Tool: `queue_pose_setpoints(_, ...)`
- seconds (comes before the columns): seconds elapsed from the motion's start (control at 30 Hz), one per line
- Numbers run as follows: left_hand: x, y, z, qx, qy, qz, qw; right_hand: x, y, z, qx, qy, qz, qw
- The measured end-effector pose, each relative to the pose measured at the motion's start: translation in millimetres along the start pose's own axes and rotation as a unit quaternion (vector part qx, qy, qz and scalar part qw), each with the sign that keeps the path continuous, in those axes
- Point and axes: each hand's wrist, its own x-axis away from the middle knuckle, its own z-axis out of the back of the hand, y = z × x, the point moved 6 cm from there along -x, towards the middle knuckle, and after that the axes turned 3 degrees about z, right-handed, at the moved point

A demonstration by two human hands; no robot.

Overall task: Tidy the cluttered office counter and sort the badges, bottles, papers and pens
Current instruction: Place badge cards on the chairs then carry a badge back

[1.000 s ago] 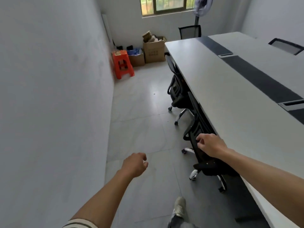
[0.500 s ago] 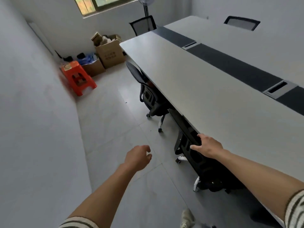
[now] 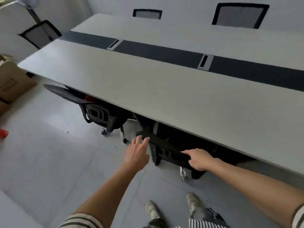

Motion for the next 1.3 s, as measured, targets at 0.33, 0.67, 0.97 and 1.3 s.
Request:
queue_pose_setpoints(0.33, 61, 6, -70, -0.147, -0.223, -0.153, 0.951, 98, -55, -110, -0.025, -0.024, -0.011, 0.999)
queue_pose_setpoints(0.67, 193, -20, -103, -0.151, -0.233, -0.131, 0.952, 182, -98, -191, -0.037, -0.007, 0.027, 0.999)
queue_pose_setpoints(0.97, 258, -24, -118, -0.1, -0.265, -0.133, 0.95, 208, -97, -225, -0.058, -0.079, 0.021, 0.995)
queue_pose_setpoints(1.3, 146, -88, -103, 0.211, -0.301, 0.041, 0.929, 109, -58, -172, -0.243, -0.043, -0.109, 0.963)
